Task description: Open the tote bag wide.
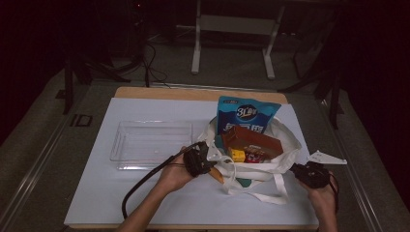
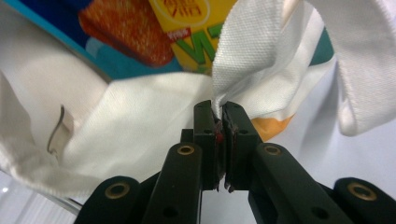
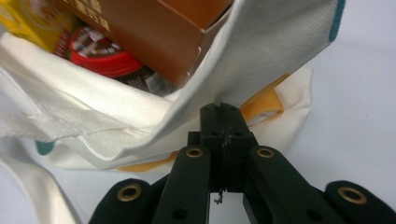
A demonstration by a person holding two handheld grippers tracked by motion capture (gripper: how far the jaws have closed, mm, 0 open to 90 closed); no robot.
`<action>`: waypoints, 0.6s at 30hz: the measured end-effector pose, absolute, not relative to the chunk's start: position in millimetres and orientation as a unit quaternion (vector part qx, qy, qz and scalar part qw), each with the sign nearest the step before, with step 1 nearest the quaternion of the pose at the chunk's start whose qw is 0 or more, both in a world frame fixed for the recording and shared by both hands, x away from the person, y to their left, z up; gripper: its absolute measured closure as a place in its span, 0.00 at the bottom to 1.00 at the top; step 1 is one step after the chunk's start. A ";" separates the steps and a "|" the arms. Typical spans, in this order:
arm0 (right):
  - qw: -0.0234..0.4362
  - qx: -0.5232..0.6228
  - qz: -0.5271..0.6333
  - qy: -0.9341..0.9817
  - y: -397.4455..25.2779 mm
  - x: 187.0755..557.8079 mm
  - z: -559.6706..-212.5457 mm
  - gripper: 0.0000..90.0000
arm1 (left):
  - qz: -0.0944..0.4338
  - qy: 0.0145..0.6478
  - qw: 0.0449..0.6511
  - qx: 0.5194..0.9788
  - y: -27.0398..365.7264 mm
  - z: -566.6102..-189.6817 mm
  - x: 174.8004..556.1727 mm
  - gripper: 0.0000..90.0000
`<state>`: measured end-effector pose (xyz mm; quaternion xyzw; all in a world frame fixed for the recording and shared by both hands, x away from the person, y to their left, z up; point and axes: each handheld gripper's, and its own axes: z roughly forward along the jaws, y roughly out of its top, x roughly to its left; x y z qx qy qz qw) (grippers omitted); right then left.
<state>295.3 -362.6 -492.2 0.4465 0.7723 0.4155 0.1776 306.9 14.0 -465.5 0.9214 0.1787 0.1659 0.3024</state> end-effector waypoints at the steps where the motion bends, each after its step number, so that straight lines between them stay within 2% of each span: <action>1: 0.177 0.447 0.412 0.774 -361.6 296.3 -493.6 1.00 | 0.166 0.180 0.300 0.922 13.7 -468.7 306.6 0.94; 18: 0.175 0.470 0.409 0.763 -353.3 302.3 -508.2 1.00 | 0.160 0.227 0.302 0.912 13.1 -485.8 318.1 0.93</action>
